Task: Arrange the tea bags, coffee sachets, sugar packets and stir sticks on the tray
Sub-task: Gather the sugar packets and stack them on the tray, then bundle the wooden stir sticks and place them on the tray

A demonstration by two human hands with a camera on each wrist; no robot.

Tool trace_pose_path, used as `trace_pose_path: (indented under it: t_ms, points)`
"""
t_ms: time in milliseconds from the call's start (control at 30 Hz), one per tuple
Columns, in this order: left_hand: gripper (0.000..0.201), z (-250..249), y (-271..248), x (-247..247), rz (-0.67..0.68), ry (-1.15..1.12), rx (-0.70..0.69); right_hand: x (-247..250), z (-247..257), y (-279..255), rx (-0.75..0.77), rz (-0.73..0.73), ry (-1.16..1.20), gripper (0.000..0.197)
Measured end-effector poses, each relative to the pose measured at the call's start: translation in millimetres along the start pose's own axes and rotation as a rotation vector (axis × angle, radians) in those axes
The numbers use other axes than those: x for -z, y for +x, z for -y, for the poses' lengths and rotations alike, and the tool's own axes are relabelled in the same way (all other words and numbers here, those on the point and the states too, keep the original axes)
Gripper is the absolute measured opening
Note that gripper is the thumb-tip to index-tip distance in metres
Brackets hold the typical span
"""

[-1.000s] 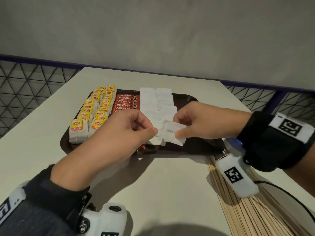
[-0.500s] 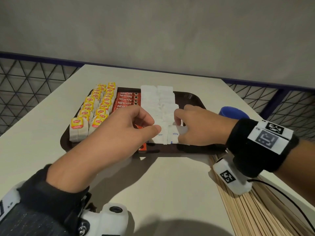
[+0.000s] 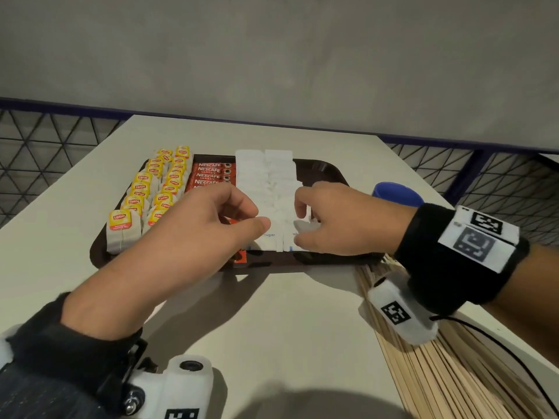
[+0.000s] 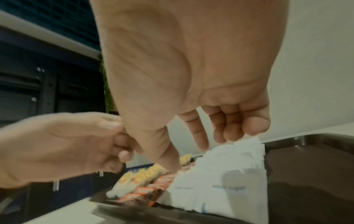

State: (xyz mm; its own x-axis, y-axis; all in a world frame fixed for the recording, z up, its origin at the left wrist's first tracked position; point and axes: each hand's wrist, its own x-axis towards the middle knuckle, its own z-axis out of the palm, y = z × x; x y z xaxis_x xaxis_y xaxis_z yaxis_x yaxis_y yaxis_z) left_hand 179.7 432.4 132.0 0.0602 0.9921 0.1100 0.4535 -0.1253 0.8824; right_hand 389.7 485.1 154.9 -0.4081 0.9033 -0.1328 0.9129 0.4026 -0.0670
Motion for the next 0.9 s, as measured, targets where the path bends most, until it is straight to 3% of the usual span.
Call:
trace_pose_path:
  t_ms: [67,167,267,367,467,567,700,900]
  points:
    - [0.016,1,0,1,0.002,0.005,-0.002,7,3,-32,-0.036,-0.046,0.043,0.031]
    - [0.016,-4,-3,2,0.006,0.028,-0.029,1,-5,-95,-0.163,-0.018,0.123,0.045]
    - [0.017,-15,-14,1,0.025,0.066,-0.079,-17,-19,-154,-0.348,0.076,0.038,0.086]
    - [0.021,-33,-27,-4,0.133,0.170,-0.136,-38,-29,-192,-0.479,0.208,0.065,0.121]
    - [0.034,-63,-42,-18,0.290,0.468,-0.216,-56,-26,-209,-0.499,0.269,0.118,0.137]
    - [0.060,-83,-57,-35,0.474,0.760,-0.330,-67,-15,-211,-0.436,0.247,0.075,0.127]
    - [0.095,-77,-74,-52,0.646,0.921,-0.366,-74,-10,-213,-0.337,0.177,0.068,0.087]
    - [0.103,-68,-87,-91,0.663,1.014,-0.504,-79,-18,-221,-0.239,0.106,0.068,0.062]
